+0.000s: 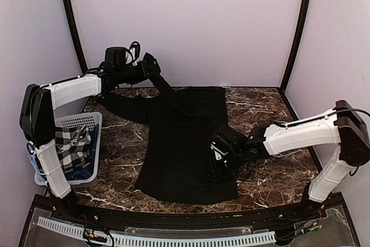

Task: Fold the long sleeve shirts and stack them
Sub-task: Fold the flattened shirt at the center of the board, then fold the sleeve at the center of the board.

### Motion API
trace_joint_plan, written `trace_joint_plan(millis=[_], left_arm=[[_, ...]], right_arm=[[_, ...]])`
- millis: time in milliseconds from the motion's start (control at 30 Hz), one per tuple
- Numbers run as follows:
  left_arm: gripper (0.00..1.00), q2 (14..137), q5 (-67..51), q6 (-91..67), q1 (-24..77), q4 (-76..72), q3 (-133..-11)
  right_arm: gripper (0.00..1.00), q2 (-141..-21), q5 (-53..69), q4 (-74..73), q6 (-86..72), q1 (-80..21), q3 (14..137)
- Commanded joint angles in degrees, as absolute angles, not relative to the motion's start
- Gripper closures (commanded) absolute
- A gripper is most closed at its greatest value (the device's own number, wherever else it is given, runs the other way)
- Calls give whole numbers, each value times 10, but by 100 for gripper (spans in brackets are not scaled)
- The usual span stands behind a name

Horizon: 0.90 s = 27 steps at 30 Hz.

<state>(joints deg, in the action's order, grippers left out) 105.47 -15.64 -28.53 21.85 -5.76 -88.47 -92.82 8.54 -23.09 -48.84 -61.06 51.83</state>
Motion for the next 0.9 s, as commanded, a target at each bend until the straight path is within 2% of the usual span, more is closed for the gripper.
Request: trace_joint_plan(millis=[0,100,233,533,667,867], left_arm=[[100,1015,-196,-321,216,-109,-820],[100,1012,-209,-327,216,-111,-794],[100,1002,-221,-328,219,-116,-767],[100,936,-226,-321,221,-112,-693],[100,891,-227,-316,226,-107,-647],[100,838,-205,-309,237,-97,-591]], right_arm=[[54,-869,77,-243,-466,-565,559],[43,-839,65,-242,-459,-519,572],[44,-843,54,-229,-458,-441,593],[71,-938,33,-187,-434,-327,694],[78,-998,39,-166,-430,-288,742],[82,-1101,69,-139,-430,-274,820]])
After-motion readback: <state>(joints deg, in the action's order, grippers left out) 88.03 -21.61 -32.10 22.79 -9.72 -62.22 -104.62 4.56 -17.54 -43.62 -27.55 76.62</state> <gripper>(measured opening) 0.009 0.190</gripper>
